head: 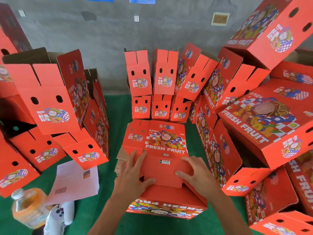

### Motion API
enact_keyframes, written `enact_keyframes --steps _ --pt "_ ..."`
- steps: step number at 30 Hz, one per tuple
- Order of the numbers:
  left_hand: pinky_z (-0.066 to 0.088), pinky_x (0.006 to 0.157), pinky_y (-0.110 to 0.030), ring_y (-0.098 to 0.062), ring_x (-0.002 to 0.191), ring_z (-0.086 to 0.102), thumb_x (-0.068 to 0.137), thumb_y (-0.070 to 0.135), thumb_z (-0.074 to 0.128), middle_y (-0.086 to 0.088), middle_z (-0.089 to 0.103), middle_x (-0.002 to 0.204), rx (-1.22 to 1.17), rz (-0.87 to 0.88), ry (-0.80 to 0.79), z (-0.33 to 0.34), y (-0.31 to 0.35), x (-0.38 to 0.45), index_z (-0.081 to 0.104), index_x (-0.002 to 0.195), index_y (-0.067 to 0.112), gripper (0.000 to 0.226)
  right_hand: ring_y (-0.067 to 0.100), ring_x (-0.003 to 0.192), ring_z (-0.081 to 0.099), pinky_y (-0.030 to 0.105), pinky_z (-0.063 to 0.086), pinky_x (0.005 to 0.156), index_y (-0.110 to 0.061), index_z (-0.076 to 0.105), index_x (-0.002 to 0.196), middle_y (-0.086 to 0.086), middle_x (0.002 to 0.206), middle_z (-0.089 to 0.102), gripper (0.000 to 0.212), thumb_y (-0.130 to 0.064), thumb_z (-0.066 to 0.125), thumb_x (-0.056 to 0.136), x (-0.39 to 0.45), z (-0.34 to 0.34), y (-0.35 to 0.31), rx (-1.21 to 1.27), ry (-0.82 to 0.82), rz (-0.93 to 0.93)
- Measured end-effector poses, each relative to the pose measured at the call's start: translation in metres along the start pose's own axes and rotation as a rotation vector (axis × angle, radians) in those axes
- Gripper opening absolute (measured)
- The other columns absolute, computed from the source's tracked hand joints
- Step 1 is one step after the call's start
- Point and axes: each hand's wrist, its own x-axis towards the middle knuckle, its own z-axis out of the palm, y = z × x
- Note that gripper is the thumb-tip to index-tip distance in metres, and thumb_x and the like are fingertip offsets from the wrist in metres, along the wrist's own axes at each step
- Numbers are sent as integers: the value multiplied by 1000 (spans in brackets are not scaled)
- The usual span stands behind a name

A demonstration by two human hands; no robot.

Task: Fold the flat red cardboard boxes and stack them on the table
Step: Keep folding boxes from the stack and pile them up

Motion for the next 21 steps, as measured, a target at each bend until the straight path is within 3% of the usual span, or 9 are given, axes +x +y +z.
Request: enact_keyframes --steps 2,5,8,11,13,15,18,21 --pt "51 102 -50 -30 139 39 78 76 69 16 3 166 60 -69 38 4 8 4 5 156 56 102 0 114 45 32 46 99 -48 48 130 -27 119 43 51 -63 70 86 0 5 -5 -112 62 -37" --pt "53 100 -49 -29 138 42 87 81 51 12 10 164 117 -65 98 5 9 9 12 157 53 86 2 114 46 31 44 96 -44 50 126 -28 116 44 50 -64 70 85 2 4 -8 -107 80 -10" --pt "50 103 -52 -28 143 37 91 85 18 10 12 166 75 -74 123 3 7 11 21 155 50 73 2 118 51 29 45 99 -39 57 121 -24 120 54 61 -84 54 82 0 -4 -16 215 168 129" --pt "47 106 -54 -34 146 35 90 86 21 7 5 170 100 -144 91 1 8 18 22 154 45 76 22 128 58 43 47 109 -27 61 133 -6 137 60 78 -85 28 92 2 -8 -7 501 276 496" --pt "47 106 -57 -36 146 36 89 86 23 3 9 170 59 -201 111 -3 4 22 25 153 43 77 29 109 65 53 53 103 -19 58 127 7 132 61 72 -75 22 100 -5 -11 4 531 51 740" --pt "46 105 -59 -37 144 39 90 84 25 -1 15 169 26 -236 133 -7 3 26 29 150 41 75 33 92 71 54 62 84 -22 50 132 17 137 57 73 -80 24 96 -15 -13 10 563 -249 860" --pt "48 103 -59 -35 139 46 91 83 31 -3 29 161 -19 -222 131 -6 7 29 35 144 35 71 53 107 66 64 59 83 -22 39 152 24 155 41 95 -91 32 86 -28 -11 14 674 -473 965" --pt "52 97 -56 -33 127 56 90 82 37 -3 45 144 -94 -233 176 -12 10 30 44 132 32 66 57 118 60 68 54 93 -26 43 150 19 157 41 97 -95 32 82 -34 -17 3 807 -553 930"
